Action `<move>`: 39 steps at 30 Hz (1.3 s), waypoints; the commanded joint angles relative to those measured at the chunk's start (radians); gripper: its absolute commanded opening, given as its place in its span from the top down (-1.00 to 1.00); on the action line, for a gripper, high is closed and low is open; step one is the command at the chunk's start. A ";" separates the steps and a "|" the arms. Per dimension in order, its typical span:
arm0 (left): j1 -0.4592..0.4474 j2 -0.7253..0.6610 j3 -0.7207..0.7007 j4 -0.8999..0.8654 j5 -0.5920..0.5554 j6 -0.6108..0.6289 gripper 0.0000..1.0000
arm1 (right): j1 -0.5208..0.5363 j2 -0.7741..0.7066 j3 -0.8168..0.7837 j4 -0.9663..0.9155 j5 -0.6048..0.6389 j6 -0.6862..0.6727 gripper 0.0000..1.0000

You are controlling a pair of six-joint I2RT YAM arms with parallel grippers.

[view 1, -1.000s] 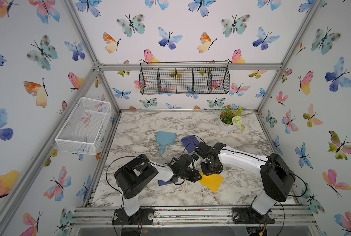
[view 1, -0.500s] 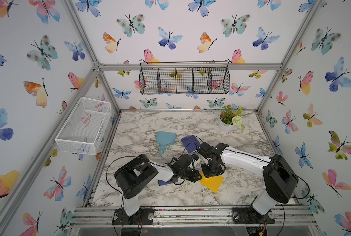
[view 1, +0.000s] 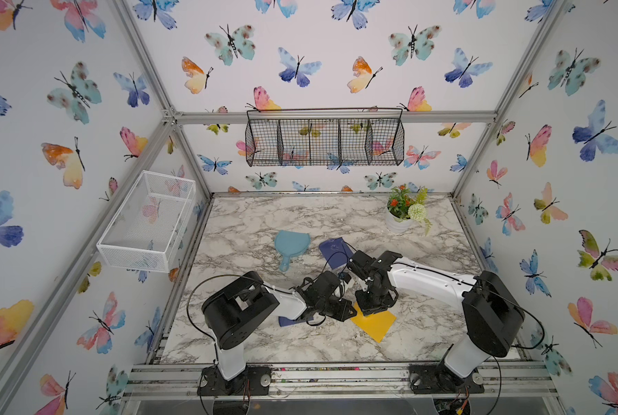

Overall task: Seal the envelope with a glue stick
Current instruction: Apply the envelope at the center of the board.

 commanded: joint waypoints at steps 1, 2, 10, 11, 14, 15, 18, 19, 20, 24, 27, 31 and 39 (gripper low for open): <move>-0.006 0.024 0.003 -0.059 -0.014 0.015 1.00 | -0.009 0.040 -0.017 -0.028 0.051 -0.010 0.96; -0.006 0.024 0.002 -0.059 -0.014 0.015 1.00 | -0.009 0.044 -0.016 -0.028 0.069 -0.007 0.96; -0.006 0.027 0.005 -0.059 -0.010 0.018 1.00 | -0.017 0.049 -0.028 -0.022 0.200 0.019 0.96; -0.006 0.026 0.006 -0.059 -0.010 0.018 1.00 | -0.017 0.049 -0.028 -0.022 0.199 0.019 0.96; -0.006 0.027 0.005 -0.059 -0.010 0.018 1.00 | -0.017 0.045 -0.029 -0.010 0.157 0.010 0.96; -0.006 0.027 0.006 -0.059 -0.010 0.018 1.00 | -0.017 0.039 -0.034 0.002 0.116 -0.002 0.96; -0.006 0.027 0.005 -0.060 -0.010 0.018 1.00 | -0.017 0.026 -0.048 0.031 -0.019 -0.033 0.96; -0.007 0.026 0.006 -0.059 -0.009 0.018 1.00 | -0.017 0.024 -0.049 0.033 -0.047 -0.041 0.96; -0.006 0.027 0.006 -0.059 -0.009 0.018 1.00 | -0.017 0.023 -0.052 0.031 -0.072 -0.048 0.96; -0.006 0.027 0.007 -0.061 -0.010 0.018 1.00 | -0.017 0.027 -0.047 0.010 -0.087 -0.070 0.96; -0.006 0.027 0.007 -0.061 -0.010 0.018 1.00 | -0.018 0.039 -0.035 -0.015 -0.068 -0.082 0.96; -0.006 0.027 0.007 -0.064 -0.011 0.018 1.00 | -0.028 0.062 -0.031 -0.054 0.055 -0.076 0.96; -0.006 0.024 0.010 -0.071 -0.015 0.020 1.00 | -0.044 0.093 -0.009 -0.034 0.166 -0.055 0.96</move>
